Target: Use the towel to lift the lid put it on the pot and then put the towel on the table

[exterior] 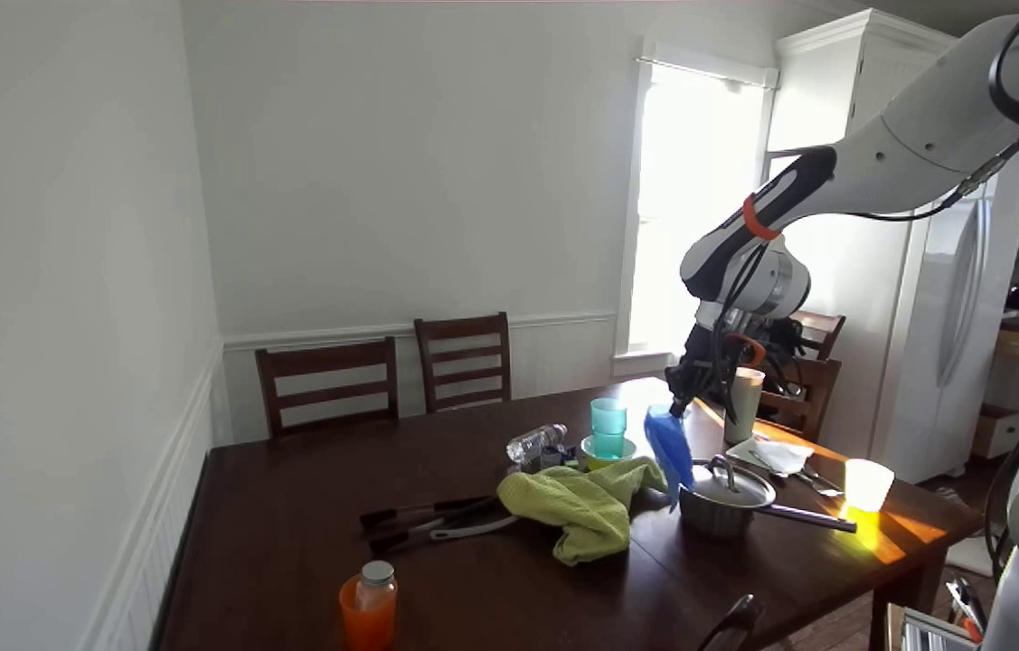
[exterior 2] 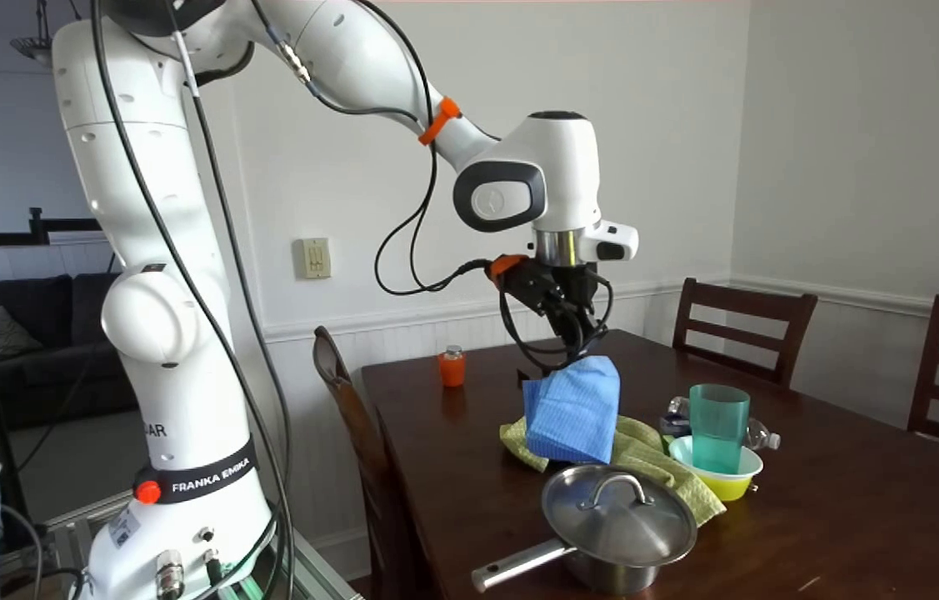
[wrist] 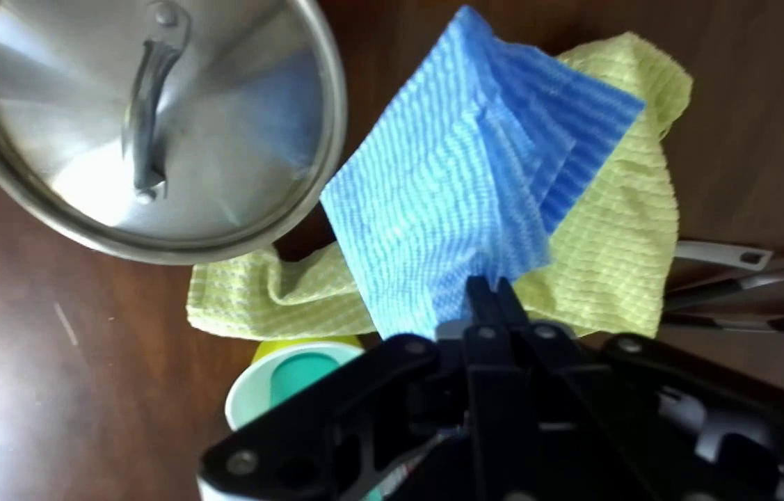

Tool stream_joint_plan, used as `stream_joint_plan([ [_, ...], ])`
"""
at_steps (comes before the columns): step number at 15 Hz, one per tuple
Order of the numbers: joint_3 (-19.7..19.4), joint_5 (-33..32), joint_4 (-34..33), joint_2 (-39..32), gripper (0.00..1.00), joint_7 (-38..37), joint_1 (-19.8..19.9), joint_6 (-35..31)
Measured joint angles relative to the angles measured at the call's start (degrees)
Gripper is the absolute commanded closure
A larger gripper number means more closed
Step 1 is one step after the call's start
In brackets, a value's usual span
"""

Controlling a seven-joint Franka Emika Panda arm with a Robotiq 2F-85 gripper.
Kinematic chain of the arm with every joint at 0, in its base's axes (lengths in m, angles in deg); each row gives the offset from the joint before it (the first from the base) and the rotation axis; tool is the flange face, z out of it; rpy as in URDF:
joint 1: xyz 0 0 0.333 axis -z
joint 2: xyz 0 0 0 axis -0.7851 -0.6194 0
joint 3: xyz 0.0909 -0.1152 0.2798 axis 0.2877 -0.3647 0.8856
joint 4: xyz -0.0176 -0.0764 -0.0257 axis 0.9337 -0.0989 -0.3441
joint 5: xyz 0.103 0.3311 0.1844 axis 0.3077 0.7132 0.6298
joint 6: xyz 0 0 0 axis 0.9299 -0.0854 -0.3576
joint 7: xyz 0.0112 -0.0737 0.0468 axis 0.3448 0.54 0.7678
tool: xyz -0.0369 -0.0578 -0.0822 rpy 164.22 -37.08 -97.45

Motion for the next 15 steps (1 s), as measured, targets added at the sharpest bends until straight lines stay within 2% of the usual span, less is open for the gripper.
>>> stream_joint_plan([
  [7,0.38,0.73,3.5,1.26,1.0,2.02,-6.09,5.82],
  [12,1.33,0.72,5.21,1.3,1.0,2.4,-8.33,7.63],
  [13,1.54,0.72,5.46,1.3,0.97,2.45,-8.58,7.68],
  [14,1.73,0.73,5.7,1.31,0.73,2.5,-8.77,7.77],
  [15,1.84,0.71,6.01,1.33,0.71,2.64,-9.01,7.79],
])
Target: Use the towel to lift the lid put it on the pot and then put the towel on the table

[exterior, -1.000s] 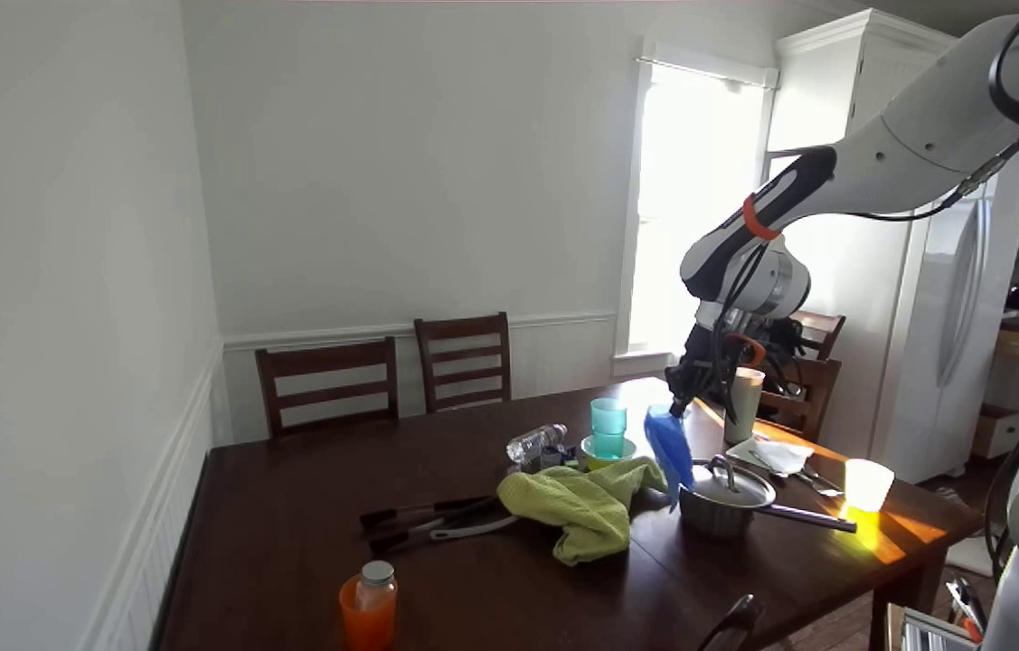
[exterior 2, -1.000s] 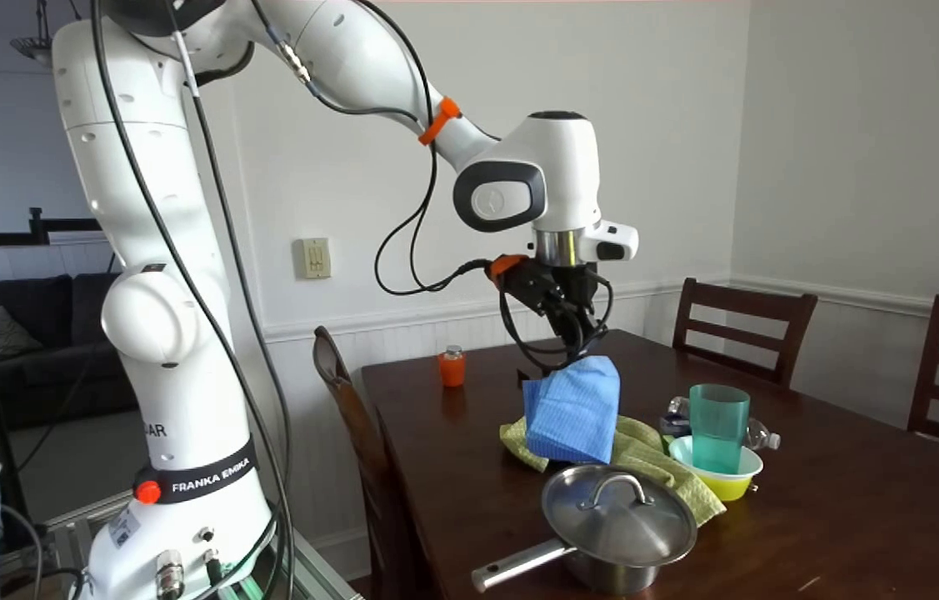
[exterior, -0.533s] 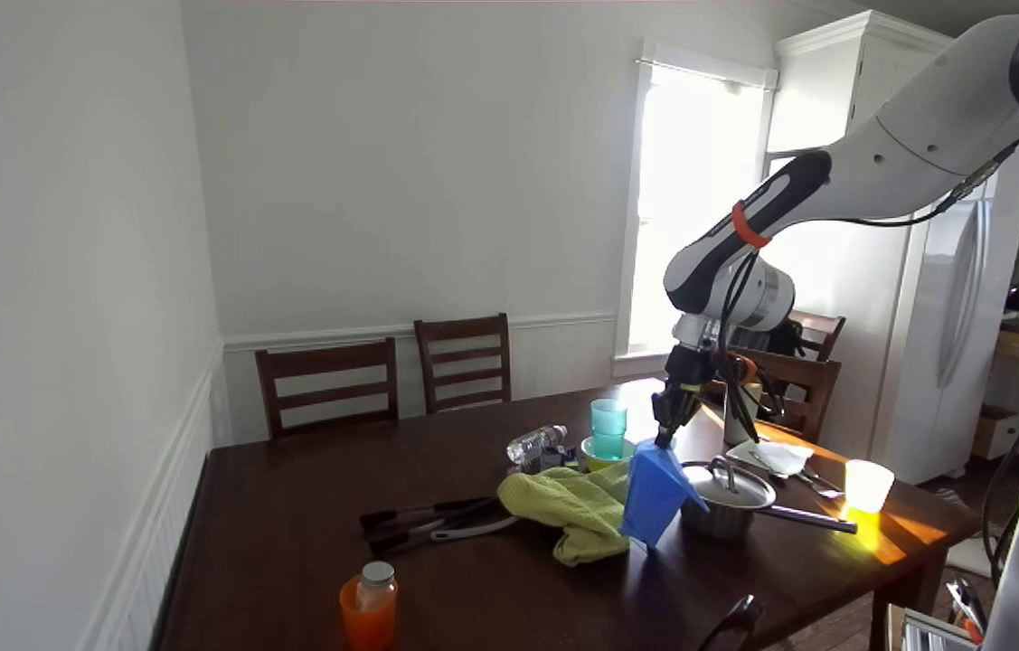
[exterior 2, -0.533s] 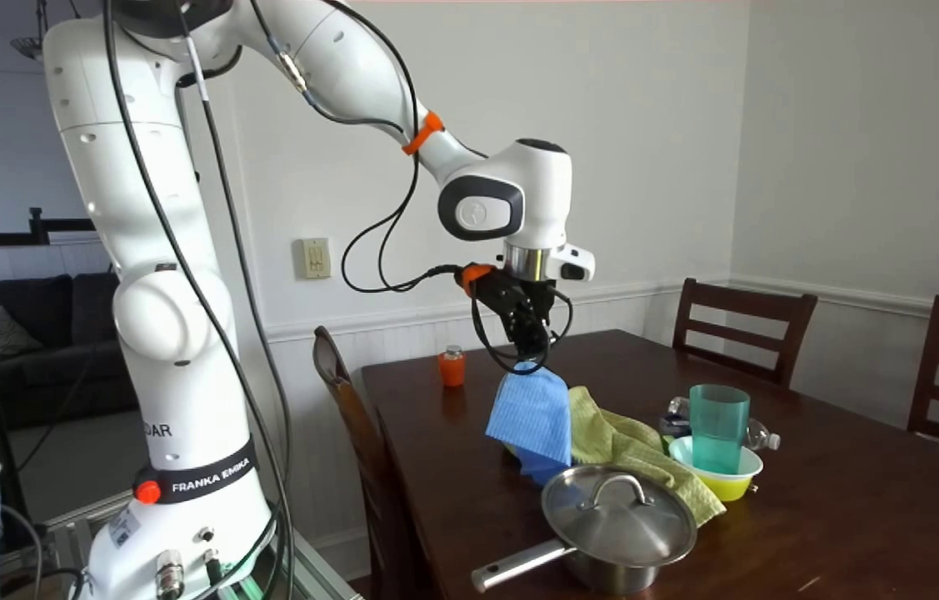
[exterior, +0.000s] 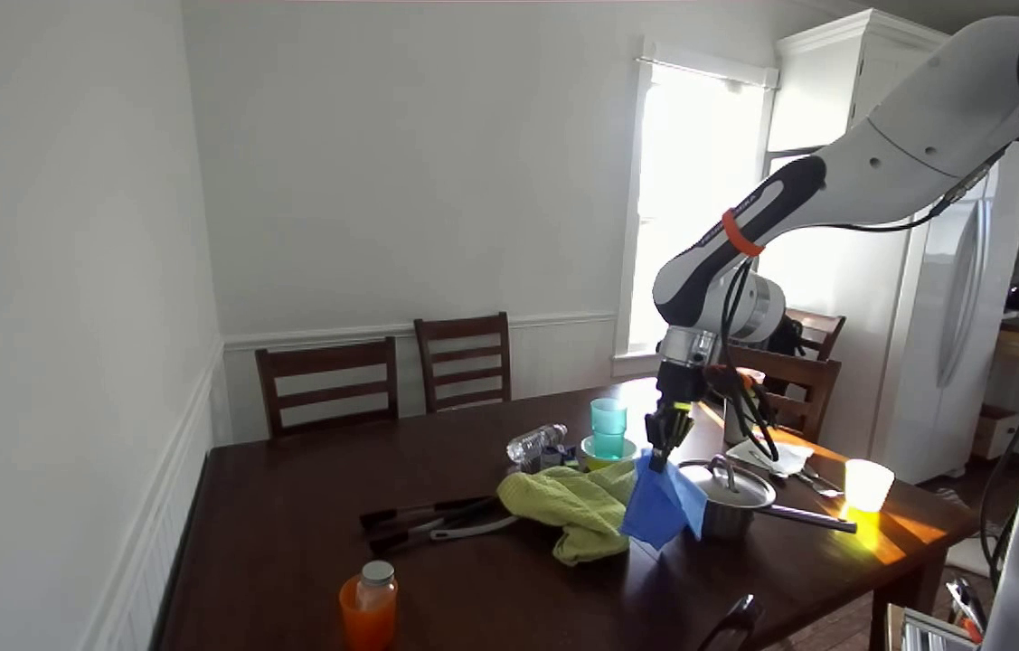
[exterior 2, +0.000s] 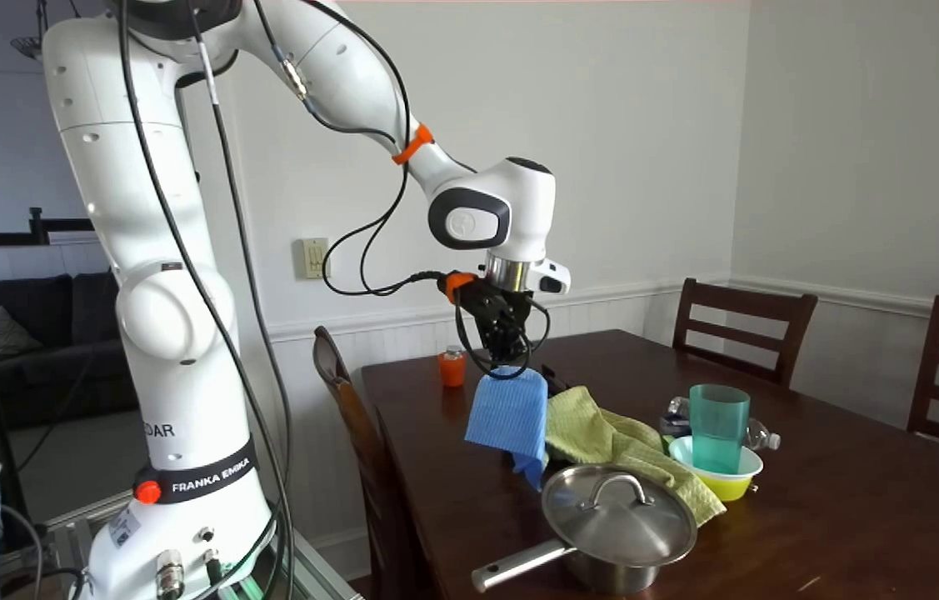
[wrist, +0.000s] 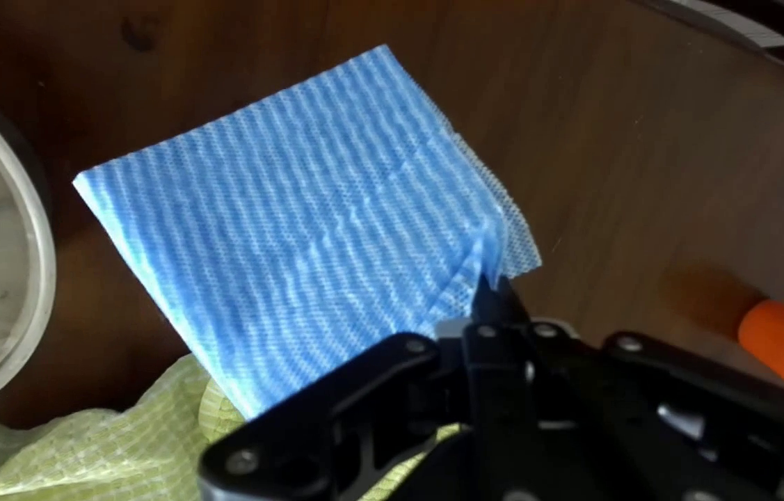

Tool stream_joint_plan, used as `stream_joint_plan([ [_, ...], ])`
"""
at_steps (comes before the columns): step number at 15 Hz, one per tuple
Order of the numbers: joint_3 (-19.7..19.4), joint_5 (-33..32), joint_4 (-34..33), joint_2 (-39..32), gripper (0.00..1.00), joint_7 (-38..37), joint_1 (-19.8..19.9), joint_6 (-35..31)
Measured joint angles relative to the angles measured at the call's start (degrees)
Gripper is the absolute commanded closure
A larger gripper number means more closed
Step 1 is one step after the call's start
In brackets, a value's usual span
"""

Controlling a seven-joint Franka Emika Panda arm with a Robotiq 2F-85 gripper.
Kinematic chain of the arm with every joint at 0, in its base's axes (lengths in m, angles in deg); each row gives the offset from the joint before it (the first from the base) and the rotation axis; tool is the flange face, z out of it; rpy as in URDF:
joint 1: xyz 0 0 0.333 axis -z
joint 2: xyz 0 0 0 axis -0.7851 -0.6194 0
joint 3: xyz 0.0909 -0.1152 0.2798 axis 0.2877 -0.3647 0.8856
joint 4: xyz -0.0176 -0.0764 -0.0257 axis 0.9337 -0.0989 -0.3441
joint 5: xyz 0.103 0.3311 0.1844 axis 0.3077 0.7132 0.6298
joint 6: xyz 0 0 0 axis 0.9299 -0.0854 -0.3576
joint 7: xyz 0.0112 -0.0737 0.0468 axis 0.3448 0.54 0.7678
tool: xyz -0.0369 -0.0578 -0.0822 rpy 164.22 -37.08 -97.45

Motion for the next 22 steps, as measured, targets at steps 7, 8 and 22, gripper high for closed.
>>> stream_joint_plan([
  [7,0.24,-0.2,1.03,0.0,0.3,0.12,0.0,-0.15],
  [8,0.09,-0.2,1.03,0.0,0.24,0.12,0.06,-0.17],
  [22,-8.05,-18.84,-1.57,1.61,0.0,-4.68,11.41,-6.55],
])
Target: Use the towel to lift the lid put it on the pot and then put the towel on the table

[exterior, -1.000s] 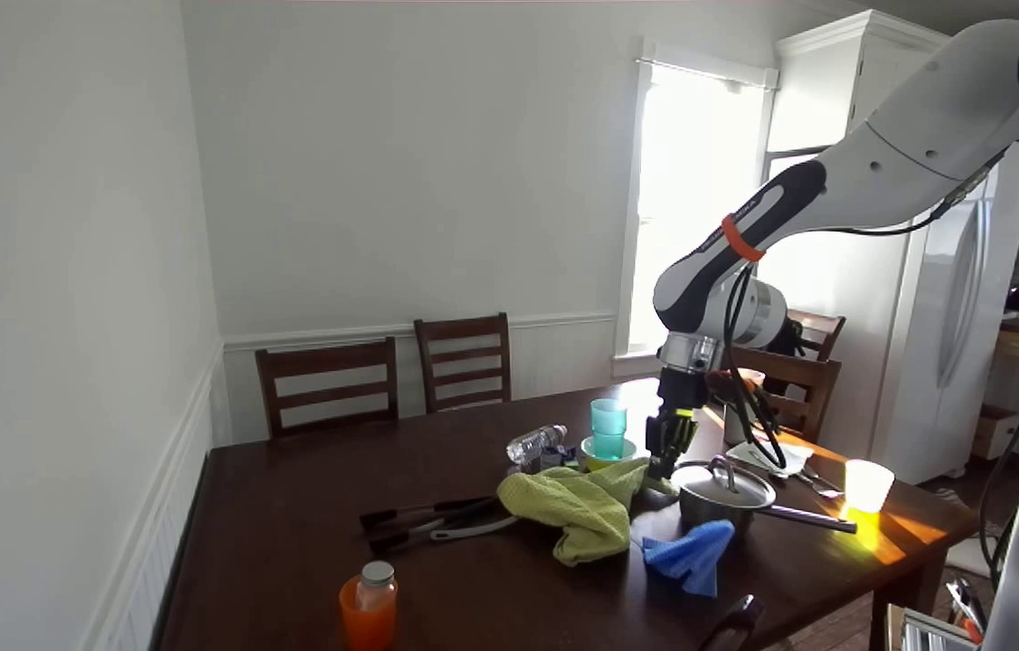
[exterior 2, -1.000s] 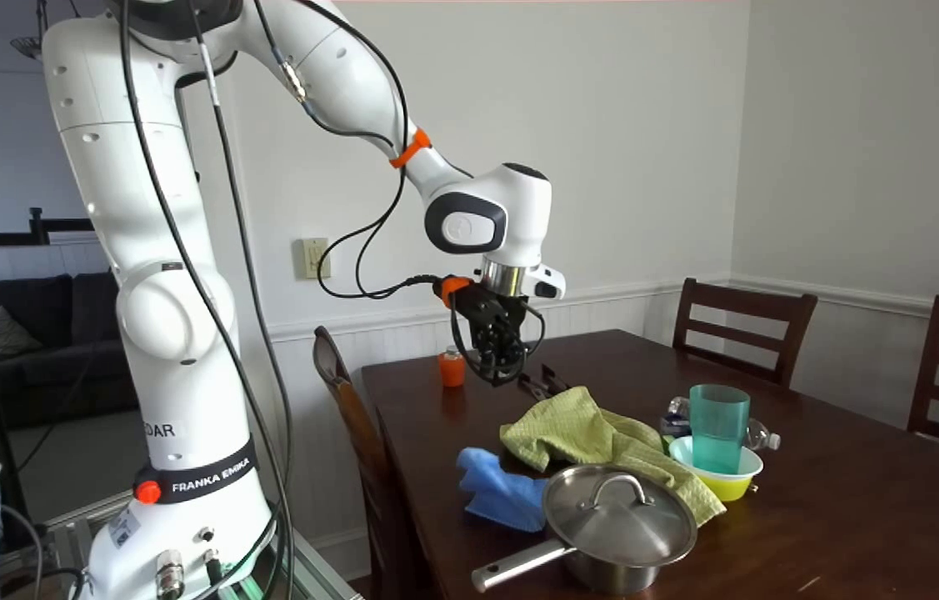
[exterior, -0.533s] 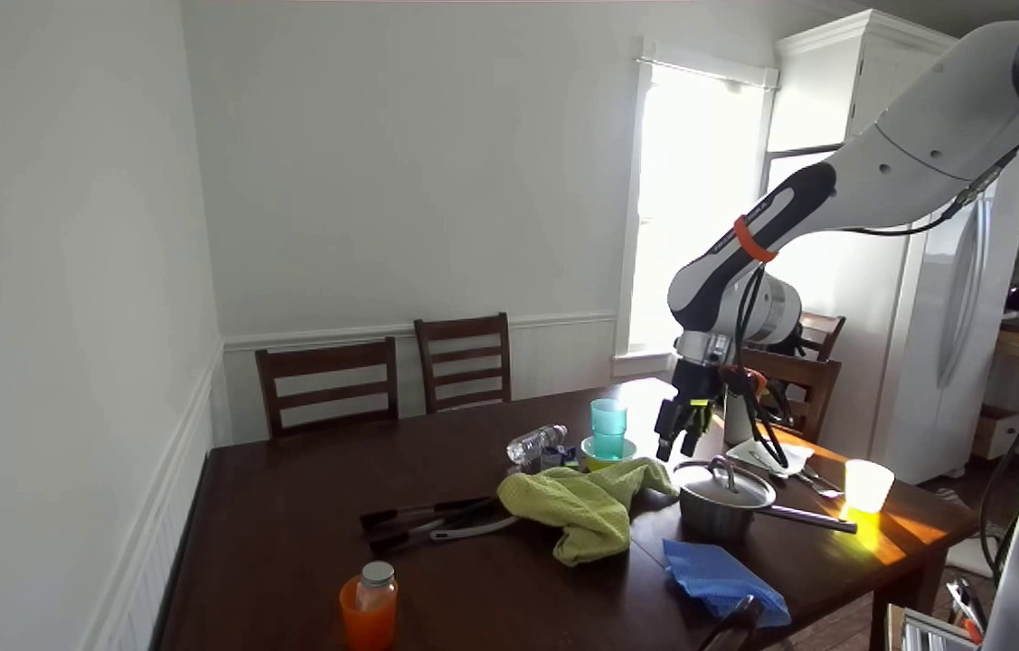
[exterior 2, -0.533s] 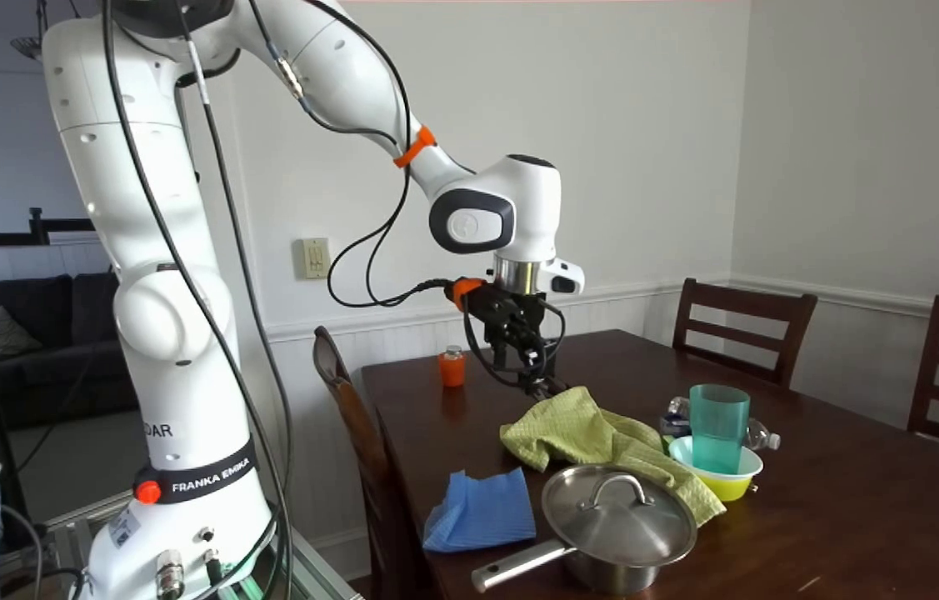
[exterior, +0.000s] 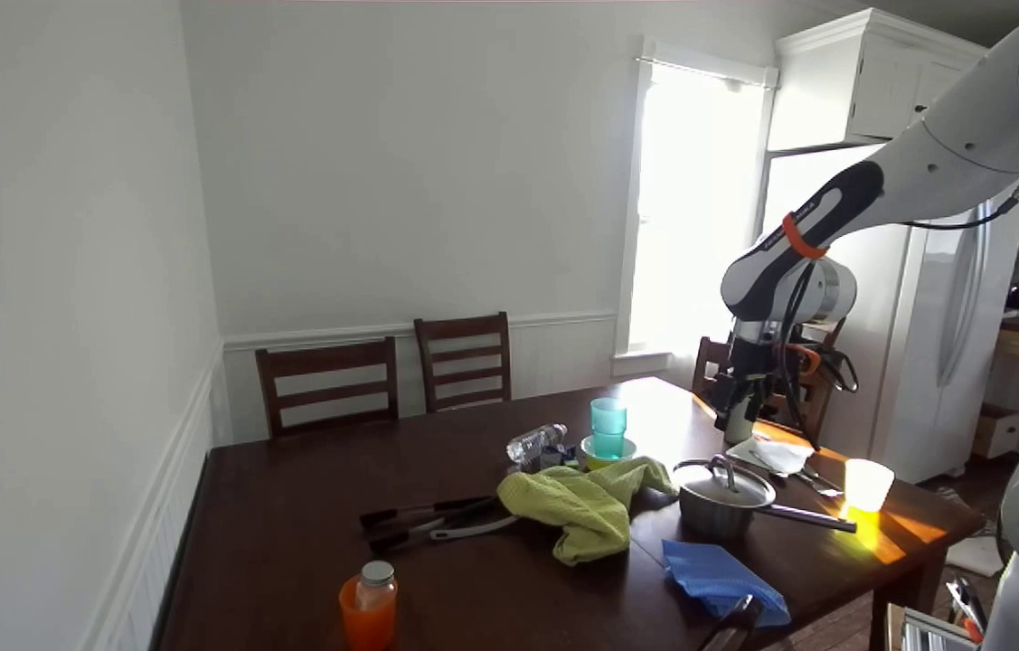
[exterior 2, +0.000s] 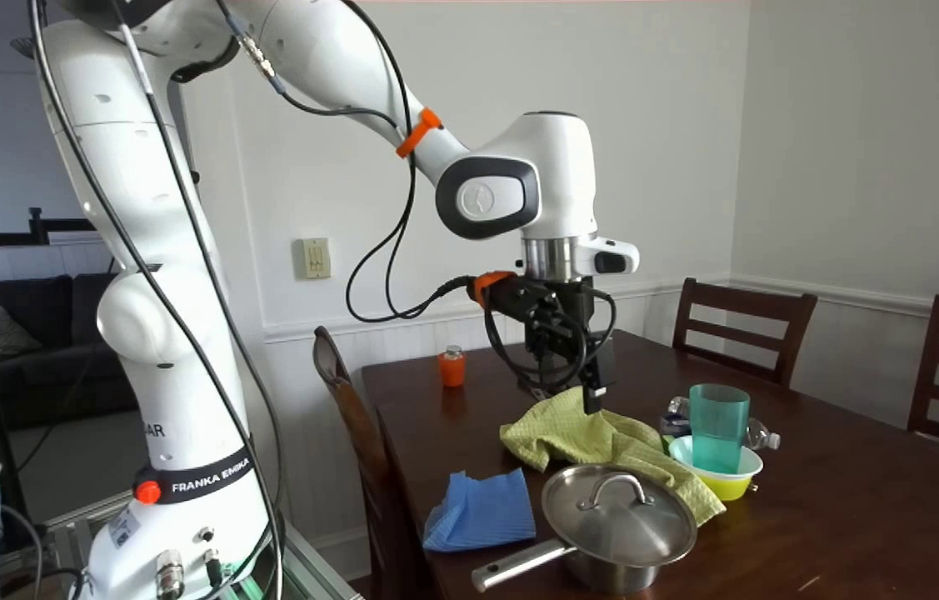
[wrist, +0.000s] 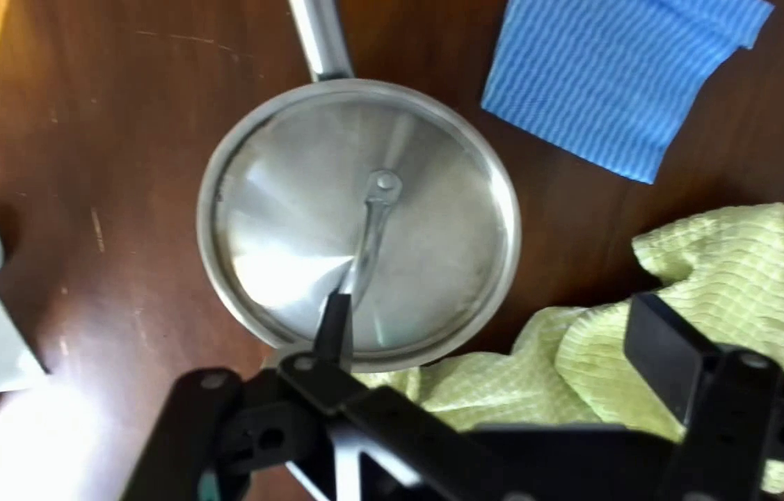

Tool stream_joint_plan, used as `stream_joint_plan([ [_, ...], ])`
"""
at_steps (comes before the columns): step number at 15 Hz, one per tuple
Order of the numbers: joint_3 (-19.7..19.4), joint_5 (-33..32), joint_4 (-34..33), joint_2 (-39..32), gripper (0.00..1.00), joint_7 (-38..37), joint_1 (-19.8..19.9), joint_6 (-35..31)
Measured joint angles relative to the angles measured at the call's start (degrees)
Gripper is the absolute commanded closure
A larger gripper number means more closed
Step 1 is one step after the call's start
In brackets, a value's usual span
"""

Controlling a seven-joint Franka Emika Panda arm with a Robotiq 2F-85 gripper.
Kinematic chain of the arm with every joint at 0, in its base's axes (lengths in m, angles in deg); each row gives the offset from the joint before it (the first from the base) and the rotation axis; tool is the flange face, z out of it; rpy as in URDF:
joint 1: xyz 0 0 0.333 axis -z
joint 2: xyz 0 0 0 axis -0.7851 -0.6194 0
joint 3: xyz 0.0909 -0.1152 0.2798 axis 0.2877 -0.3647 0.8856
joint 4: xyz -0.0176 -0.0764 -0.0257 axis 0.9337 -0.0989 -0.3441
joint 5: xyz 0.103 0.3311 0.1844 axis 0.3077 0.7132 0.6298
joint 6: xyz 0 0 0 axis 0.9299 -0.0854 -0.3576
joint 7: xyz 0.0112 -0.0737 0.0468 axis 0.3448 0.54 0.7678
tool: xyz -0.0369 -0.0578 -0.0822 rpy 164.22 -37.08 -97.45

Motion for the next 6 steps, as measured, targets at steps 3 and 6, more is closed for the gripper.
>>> stream_joint_plan([
  [3,-1.7,-0.4,-0.92,0.01,0.0,-1.0,1.42,0.01],
  [6,-2.21,-0.4,-1.21,0.0,0.0,-1.58,1.68,0.01],
])
